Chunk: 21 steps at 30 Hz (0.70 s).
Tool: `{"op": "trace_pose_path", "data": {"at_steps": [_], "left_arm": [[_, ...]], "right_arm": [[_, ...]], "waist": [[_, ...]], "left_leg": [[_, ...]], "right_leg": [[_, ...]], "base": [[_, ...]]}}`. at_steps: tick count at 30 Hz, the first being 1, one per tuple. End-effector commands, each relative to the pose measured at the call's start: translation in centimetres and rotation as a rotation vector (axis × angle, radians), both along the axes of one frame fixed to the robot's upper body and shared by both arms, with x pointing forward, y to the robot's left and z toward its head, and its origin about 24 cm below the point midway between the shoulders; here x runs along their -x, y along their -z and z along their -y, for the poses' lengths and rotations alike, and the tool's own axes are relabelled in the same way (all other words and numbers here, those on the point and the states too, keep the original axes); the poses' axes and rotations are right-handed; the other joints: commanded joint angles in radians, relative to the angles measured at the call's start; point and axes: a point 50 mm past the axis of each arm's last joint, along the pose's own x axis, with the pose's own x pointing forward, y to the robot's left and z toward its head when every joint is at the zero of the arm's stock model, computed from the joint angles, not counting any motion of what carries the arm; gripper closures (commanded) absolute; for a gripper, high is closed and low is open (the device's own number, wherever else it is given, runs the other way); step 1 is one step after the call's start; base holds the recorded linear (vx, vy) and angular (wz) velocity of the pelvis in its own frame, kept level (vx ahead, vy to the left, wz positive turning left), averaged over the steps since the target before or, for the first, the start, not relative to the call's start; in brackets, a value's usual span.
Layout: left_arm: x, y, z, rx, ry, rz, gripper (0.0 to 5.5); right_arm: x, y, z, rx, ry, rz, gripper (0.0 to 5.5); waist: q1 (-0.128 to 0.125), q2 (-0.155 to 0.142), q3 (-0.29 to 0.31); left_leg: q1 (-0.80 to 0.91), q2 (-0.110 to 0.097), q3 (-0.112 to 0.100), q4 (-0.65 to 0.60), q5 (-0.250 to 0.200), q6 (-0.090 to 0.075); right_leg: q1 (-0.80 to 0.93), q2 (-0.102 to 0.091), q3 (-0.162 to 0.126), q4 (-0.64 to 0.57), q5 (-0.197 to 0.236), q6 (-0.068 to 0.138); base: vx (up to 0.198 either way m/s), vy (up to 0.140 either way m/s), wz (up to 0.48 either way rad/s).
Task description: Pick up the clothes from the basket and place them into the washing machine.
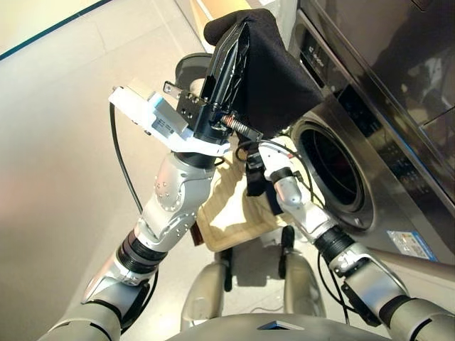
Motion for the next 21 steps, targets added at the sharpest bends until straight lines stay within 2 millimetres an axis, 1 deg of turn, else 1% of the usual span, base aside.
{"op": "trace_pose_path", "data": {"at_steps": [1, 3, 5, 9, 15, 18, 21], "left_arm": [[3.2, -3.4, -1.2, 0.083, 0.048, 0.249, 5.50], [3.0, -3.1, -1.8, 0.083, 0.011, 0.238, 5.50], [2.8, -2.5, -2.7, 0.078, -0.043, 0.218, 5.50], [2.7, -0.6, -5.5, 0.077, -0.172, 0.143, 5.50], [2.5, 4.0, -10.4, 0.057, -0.423, -0.062, 5.50], [2.2, 6.1, -11.9, 0.070, -0.484, -0.169, 5.50], [2.0, 8.7, -13.1, 0.023, -0.559, -0.281, 5.50]], "right_arm": [[-0.1, -1.2, 0.4, -0.120, 0.017, 0.030, 5.50], [0.1, -1.3, 1.2, -0.152, 0.031, 0.033, 5.50], [0.2, -1.6, 2.4, -0.186, 0.056, 0.049, 5.50], [0.6, -3.0, 5.0, -0.240, 0.106, 0.121, 5.50], [1.8, -4.9, 9.2, -0.315, 0.198, 0.246, 5.50], [2.2, -5.8, 10.4, -0.374, 0.215, 0.293, 5.50], [3.0, -7.0, 11.2, -0.441, 0.202, 0.352, 5.50]], "waist": [[0.004, -0.044, -0.058], [0.004, -0.046, -0.058], [0.006, -0.049, -0.056], [0.012, -0.055, -0.051], [0.024, -0.065, -0.035], [0.028, -0.069, -0.029], [0.033, -0.072, -0.021]], "left_leg": [[-0.057, -0.062, 0.013, -0.005, 0.051, 0.048], [-0.057, -0.062, 0.015, -0.006, 0.050, 0.049], [-0.058, -0.061, 0.015, -0.005, 0.050, 0.050], [-0.064, -0.062, 0.018, -0.002, 0.048, 0.053], [-0.085, -0.064, 0.018, 0.010, 0.046, 0.056], [-0.094, -0.065, 0.017, 0.013, 0.047, 0.057], [-0.103, -0.063, 0.017, 0.020, 0.048, 0.058]], "right_leg": [[0.106, -0.007, 0.020, -0.127, 0.045, 0.039], [0.104, -0.008, 0.020, -0.127, 0.046, 0.039], [0.102, -0.008, 0.018, -0.126, 0.046, 0.039], [0.094, -0.007, 0.017, -0.122, 0.047, 0.038], [0.073, -0.008, 0.017, -0.109, 0.043, 0.035], [0.062, -0.008, 0.017, -0.105, 0.044, 0.034], [0.053, -0.007, 0.017, -0.099, 0.043, 0.032]], "base": [[0.000, 0.000, 0.000], [0.000, 0.000, 0.000], [0.000, 0.000, 0.000], [0.000, 0.000, 0.000], [0.000, 0.000, 0.000], [0.000, 0.000, 0.000], [0.000, 0.000, 0.000]]}}
